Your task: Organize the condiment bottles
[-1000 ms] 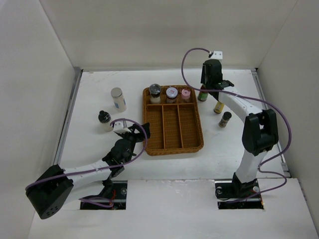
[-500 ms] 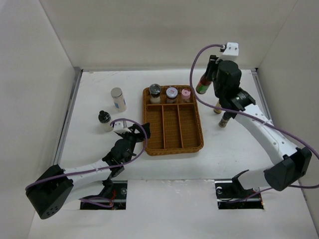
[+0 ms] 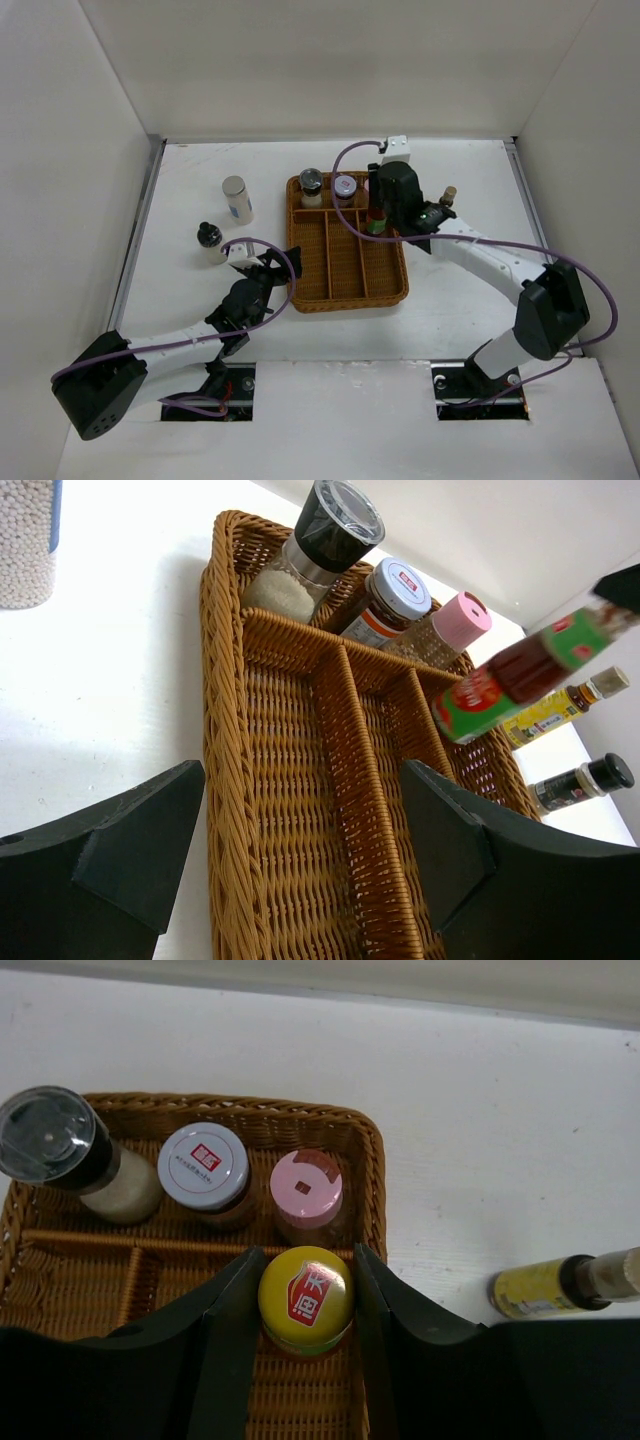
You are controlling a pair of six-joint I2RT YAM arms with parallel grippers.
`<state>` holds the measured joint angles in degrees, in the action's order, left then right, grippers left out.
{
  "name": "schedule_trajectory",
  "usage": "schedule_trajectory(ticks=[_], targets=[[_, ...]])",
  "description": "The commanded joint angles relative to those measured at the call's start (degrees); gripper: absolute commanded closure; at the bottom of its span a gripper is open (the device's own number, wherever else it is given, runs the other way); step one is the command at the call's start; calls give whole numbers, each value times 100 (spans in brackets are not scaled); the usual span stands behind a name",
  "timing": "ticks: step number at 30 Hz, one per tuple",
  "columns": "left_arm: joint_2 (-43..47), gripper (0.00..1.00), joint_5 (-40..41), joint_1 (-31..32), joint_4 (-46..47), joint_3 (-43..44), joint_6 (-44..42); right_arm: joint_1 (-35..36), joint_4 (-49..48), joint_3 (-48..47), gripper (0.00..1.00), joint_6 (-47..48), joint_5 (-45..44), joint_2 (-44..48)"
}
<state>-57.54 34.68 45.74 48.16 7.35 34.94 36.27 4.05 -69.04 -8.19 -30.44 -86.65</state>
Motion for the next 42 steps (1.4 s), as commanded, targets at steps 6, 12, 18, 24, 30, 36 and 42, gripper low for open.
schedule_trajectory(ticks=[6, 12, 18, 24, 30, 36, 42], targets=[[67, 21, -66, -52, 299, 64, 39, 86, -1530, 109, 70, 10, -270, -80], [76, 21, -93, -52, 325, 56, 48, 112, -1548, 496, 51, -78, -305, -89], [23, 21, -93, -61, 325, 64, 48, 104, -1531, 698, 31, -139, -323, 376], [155, 21, -101, -69, 317, 29, 48, -510, -1522, 1304, 25, -560, -244, 1360], [146, 21, -110, -52, 308, 38, 57, -1749, -829, 1385, 28, -869, -331, 1143], [102, 21, -110, -69, 308, 47, 66, -2234, -379, 927, 24, -860, -191, 449], [76, 21, -119, -69, 317, 47, 66, -2436, -484, 804, 34, -904, 107, 87]])
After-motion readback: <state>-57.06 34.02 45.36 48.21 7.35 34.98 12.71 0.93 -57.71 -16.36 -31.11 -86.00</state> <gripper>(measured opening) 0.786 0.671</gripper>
